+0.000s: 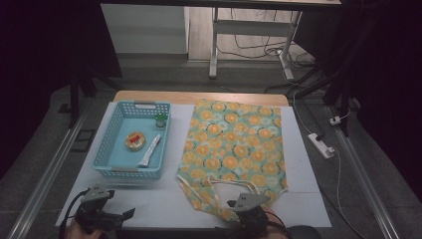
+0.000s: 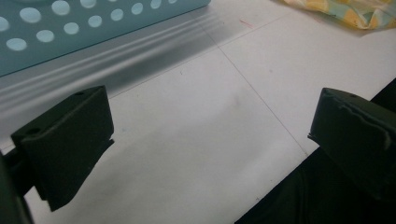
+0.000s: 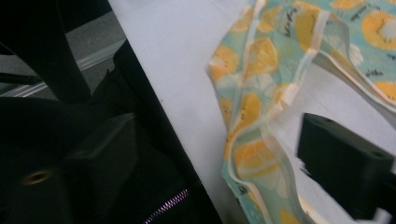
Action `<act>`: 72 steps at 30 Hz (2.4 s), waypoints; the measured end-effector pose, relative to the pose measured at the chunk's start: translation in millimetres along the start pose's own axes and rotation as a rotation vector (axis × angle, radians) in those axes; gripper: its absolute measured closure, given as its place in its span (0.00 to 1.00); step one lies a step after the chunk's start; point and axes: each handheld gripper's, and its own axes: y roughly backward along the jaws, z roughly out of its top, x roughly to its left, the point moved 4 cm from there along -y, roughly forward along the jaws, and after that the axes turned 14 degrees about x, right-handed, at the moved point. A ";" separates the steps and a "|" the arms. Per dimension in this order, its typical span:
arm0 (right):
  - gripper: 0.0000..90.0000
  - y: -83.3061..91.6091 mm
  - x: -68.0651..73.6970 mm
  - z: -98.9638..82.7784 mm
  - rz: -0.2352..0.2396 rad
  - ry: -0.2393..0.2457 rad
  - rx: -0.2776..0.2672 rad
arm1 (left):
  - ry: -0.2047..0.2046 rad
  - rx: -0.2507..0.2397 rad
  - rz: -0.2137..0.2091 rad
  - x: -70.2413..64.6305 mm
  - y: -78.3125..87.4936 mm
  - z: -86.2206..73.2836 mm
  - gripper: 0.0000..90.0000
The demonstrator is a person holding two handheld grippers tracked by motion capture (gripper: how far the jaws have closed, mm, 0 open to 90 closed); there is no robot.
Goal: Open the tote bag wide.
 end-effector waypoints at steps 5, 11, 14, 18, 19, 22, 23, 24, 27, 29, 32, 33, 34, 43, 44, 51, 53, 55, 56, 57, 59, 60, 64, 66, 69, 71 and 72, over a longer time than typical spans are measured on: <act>0.48 -4.3 0.0 -2.5 0.012 0.035 0.067 | -0.002 0.001 -0.001 -0.1 0.0 0.0 0.00; 0.77 -13.0 -7.2 -11.3 -0.006 0.056 0.170 | -0.005 0.005 0.000 -0.2 -0.2 0.1 0.00; 0.96 -11.8 -9.4 -12.4 0.001 0.050 0.181 | -0.006 0.006 0.000 -0.3 -0.2 0.1 0.00; 1.00 -5.1 -11.1 -9.6 0.016 0.036 0.154 | 0.000 0.005 0.003 0.0 -0.2 0.1 0.00; 1.00 -2.9 -12.1 -8.1 0.024 0.031 0.140 | 0.003 0.002 0.001 0.3 -0.1 0.1 0.00; 1.00 2.9 -17.0 -3.5 0.026 0.013 0.113 | 0.004 0.000 0.001 0.4 0.2 0.0 0.00; 1.00 4.9 -19.3 -1.8 0.025 0.010 0.107 | 0.004 0.000 0.001 0.4 0.2 0.0 0.00; 1.00 7.0 -21.9 0.2 0.021 0.009 0.100 | 0.004 0.002 0.002 0.4 0.0 0.1 0.00; 1.00 14.4 -31.5 7.6 0.003 0.004 0.080 | 0.007 0.002 0.004 0.7 0.1 0.1 0.00; 1.00 19.8 -38.5 13.6 0.004 -0.007 0.062 | 0.010 0.002 0.004 1.0 0.1 0.0 0.00; 1.00 26.8 -49.3 23.1 0.000 -0.023 0.043 | 0.012 0.002 0.005 1.0 0.1 0.1 0.00; 1.00 28.7 -52.9 25.9 -0.006 -0.025 0.038 | 0.012 0.002 0.006 1.0 0.1 0.1 0.00; 1.00 30.4 -56.4 28.6 -0.010 -0.029 0.034 | 0.012 0.003 0.006 1.0 0.0 0.1 0.00; 1.00 34.1 -85.5 41.9 -0.058 -0.055 0.018 | 0.017 0.005 0.012 1.2 -0.4 0.2 0.00; 1.00 33.0 -92.9 44.0 -0.069 -0.058 0.016 | 0.018 0.004 0.012 1.2 -0.4 0.2 0.00; 1.00 29.6 -112.9 52.9 -0.085 -0.068 0.022 | 0.019 0.006 0.010 1.5 -0.3 0.2 0.00; 1.00 29.9 -114.8 54.1 -0.088 -0.071 0.021 | 0.020 0.006 0.010 1.6 -0.4 0.2 0.00; 1.00 31.5 -123.9 58.8 -0.097 -0.081 0.013 | 0.020 0.006 0.010 1.7 -0.4 0.2 0.00; 1.00 31.5 -123.9 58.8 -0.097 -0.081 0.013 | 0.021 0.006 0.009 1.7 -0.5 0.2 0.00; 1.00 32.0 -127.4 60.2 -0.098 -0.084 0.010 | 0.021 0.006 0.009 1.8 -0.6 0.2 0.00; 1.00 32.4 -133.3 62.6 -0.099 -0.095 0.009 | 0.023 0.006 0.008 2.1 -0.5 0.2 0.00; 1.00 32.7 -135.9 63.9 -0.100 -0.099 0.006 | 0.025 0.004 0.009 2.2 -0.6 0.2 0.00; 1.00 37.8 -146.5 72.6 -0.109 -0.102 -0.007 | 0.028 0.004 0.007 2.4 -0.6 0.2 0.00; 1.00 41.0 -150.5 76.5 -0.116 -0.103 -0.012 | 0.028 0.004 0.008 2.4 -0.6 0.2 0.00; 1.00 43.6 -155.3 79.8 -0.124 -0.103 -0.013 | 0.029 0.004 0.008 2.5 -0.5 0.2 0.00; 1.00 46.0 -160.1 82.6 -0.127 -0.106 -0.011 | 0.029 0.004 0.007 2.5 -0.6 0.2 0.00; 1.00 47.2 -162.6 84.0 -0.130 -0.105 -0.009 | 0.029 0.005 0.007 2.5 -0.6 0.2 0.00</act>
